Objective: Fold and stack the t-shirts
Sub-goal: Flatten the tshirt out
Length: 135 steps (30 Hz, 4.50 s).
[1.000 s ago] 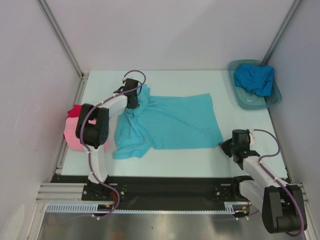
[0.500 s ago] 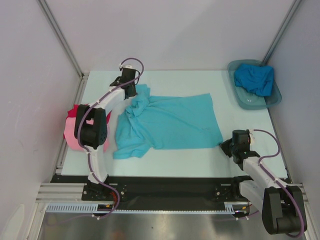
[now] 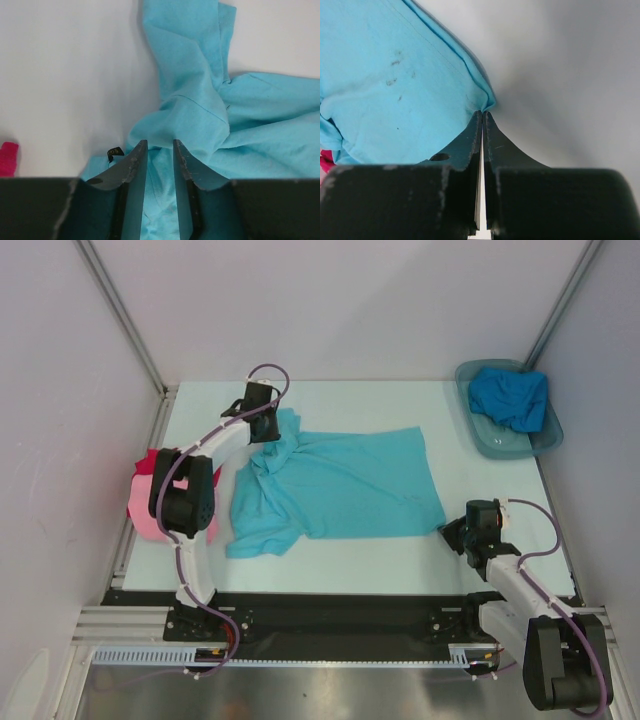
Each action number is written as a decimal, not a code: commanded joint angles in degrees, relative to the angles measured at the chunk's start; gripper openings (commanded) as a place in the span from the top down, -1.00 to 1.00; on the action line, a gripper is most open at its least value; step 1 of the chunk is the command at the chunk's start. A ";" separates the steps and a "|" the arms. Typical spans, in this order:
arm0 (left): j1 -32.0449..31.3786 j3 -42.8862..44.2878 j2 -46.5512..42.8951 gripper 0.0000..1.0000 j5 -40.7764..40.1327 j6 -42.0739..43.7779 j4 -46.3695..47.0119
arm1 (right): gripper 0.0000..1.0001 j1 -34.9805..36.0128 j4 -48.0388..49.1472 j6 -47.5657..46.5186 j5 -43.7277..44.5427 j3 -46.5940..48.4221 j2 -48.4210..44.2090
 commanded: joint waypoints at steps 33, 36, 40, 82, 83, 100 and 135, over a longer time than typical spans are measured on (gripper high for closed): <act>-0.02 5.86 4.91 0.99 3.26 -0.23 1.57 | 1.00 -1.42 1.62 -0.90 -1.31 -0.77 -0.96; -0.03 5.16 4.64 0.99 2.74 -0.15 1.83 | 1.00 -1.77 1.62 -1.07 -1.49 -0.94 -1.40; -0.03 4.72 3.77 0.99 1.86 0.73 2.01 | 1.00 -1.86 1.54 -1.16 -1.75 -0.95 -1.58; -2.92 5.60 2.71 0.05 6.51 2.05 2.10 | 1.00 -1.07 4.35 -0.63 -2.54 -0.07 0.27; -3.10 5.51 2.97 0.05 6.43 2.05 2.10 | 1.00 -1.24 4.26 -0.55 -2.54 -0.07 0.18; -3.45 2.08 2.27 0.08 2.91 3.72 2.10 | 1.00 -2.21 2.94 -0.37 -4.39 -0.68 -1.75; 7.71 22.28 8.84 0.99 -12.99 1.26 -12.39 | 1.00 -2.82 1.36 -1.16 -4.56 -0.95 -3.42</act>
